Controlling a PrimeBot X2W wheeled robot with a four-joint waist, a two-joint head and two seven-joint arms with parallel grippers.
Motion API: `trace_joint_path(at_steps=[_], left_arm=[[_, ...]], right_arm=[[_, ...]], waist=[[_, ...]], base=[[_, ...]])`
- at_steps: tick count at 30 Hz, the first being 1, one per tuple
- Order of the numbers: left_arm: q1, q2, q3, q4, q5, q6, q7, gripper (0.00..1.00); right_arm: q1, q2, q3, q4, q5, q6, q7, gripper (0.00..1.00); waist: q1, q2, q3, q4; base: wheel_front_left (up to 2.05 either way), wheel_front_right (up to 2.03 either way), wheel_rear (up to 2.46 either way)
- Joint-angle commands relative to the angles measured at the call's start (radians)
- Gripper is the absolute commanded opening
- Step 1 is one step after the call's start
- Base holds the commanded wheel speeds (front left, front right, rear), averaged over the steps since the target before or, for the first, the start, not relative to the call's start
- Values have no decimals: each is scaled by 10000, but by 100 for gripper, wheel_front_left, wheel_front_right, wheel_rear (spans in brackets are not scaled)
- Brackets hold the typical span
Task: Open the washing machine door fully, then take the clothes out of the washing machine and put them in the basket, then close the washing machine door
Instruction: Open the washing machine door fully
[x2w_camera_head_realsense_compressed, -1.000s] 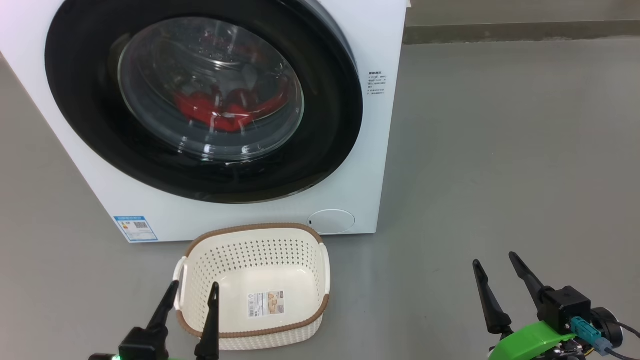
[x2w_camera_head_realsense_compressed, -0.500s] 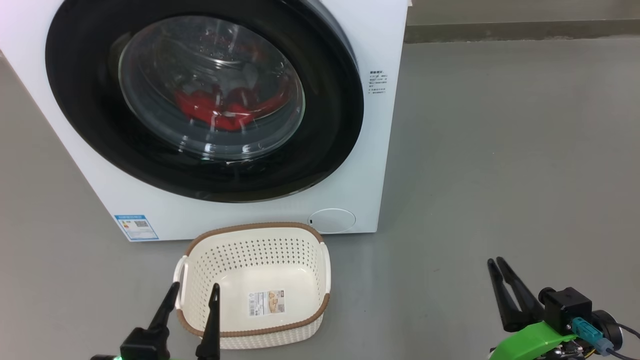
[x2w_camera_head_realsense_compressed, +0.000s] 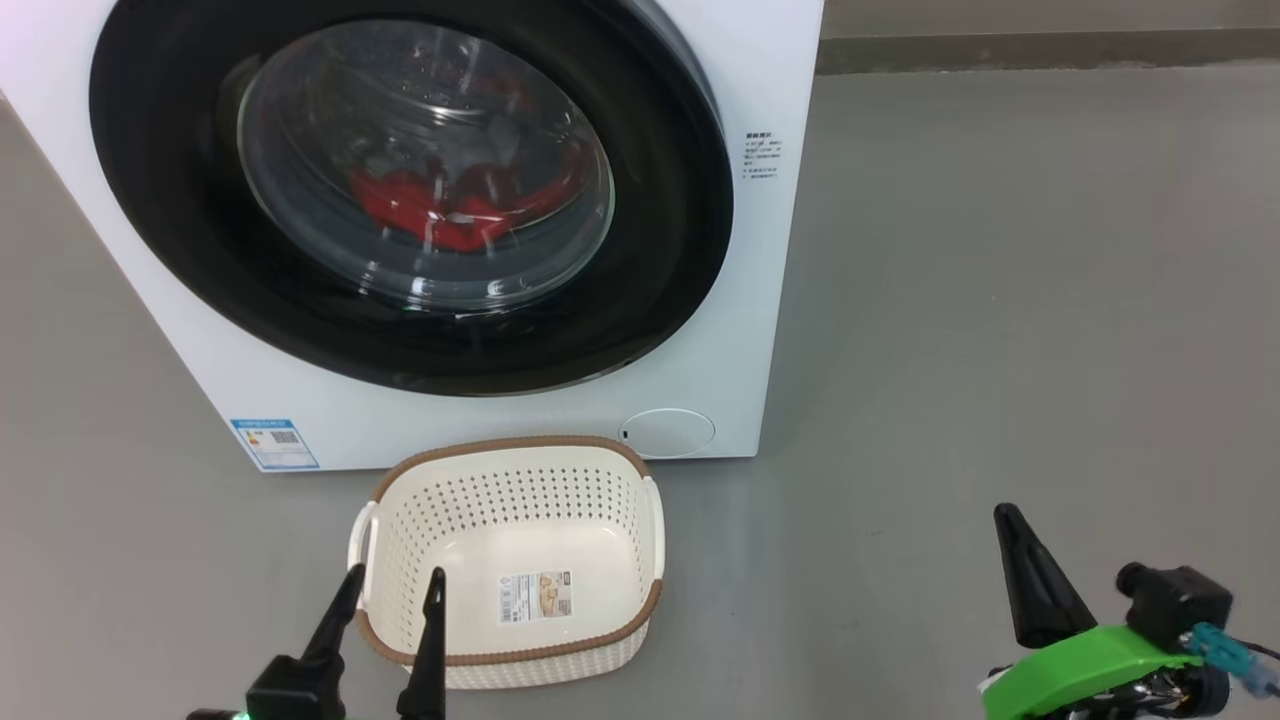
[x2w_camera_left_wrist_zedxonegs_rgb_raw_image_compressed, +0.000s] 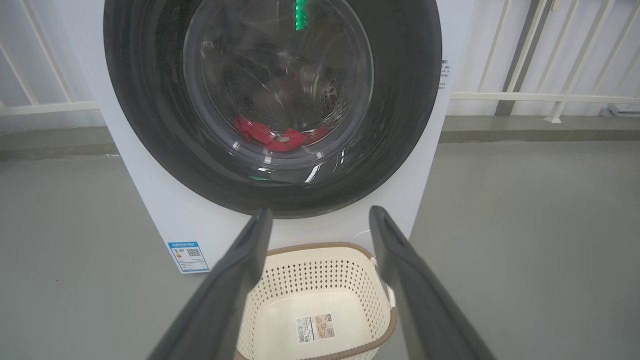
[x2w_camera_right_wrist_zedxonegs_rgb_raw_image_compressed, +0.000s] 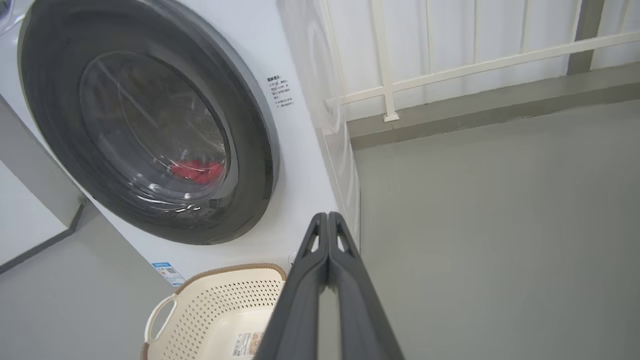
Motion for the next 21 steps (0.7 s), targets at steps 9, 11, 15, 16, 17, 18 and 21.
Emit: trace_joint_path(at_steps=[9,11,15,16,17,18,21], left_arm=[[-637,168,149,-724,-79,131,49,100],[-709,162,113,-811,-81,140,55,100],[-868,152,58,-961,-92,150,34,100],[-909,149,43,-995,-95,151,24,100],[-950,144,25,-1030,-98,149,16,100],[-950,144,25,-1030,-98,149,16,100],[-1087,133,-22,-1124,-101,150,-16,100]], right_arm=[[-1324,-126,468,117,5244,-7,291,0],[-1611,-126,443,167,6419,-7,498,0],[-2258,-126,304,308,8346,-7,1073,0],[-2433,-126,247,342,8759,-7,1235,0],[-2616,-126,167,395,9154,-7,1407,0],[-2616,-126,167,395,9154,-7,1407,0],[-3219,-137,-133,582,10158,-7,1914,0]], waist=[[0,0,488,162],[0,0,624,213],[0,0,917,310],[0,0,991,331],[0,0,1075,355],[0,0,1075,355],[0,0,1337,414]], base=[[0,0,0],[0,0,0],[0,0,0],[0,0,0],[0,0,0],[0,0,0],[0,0,0]])
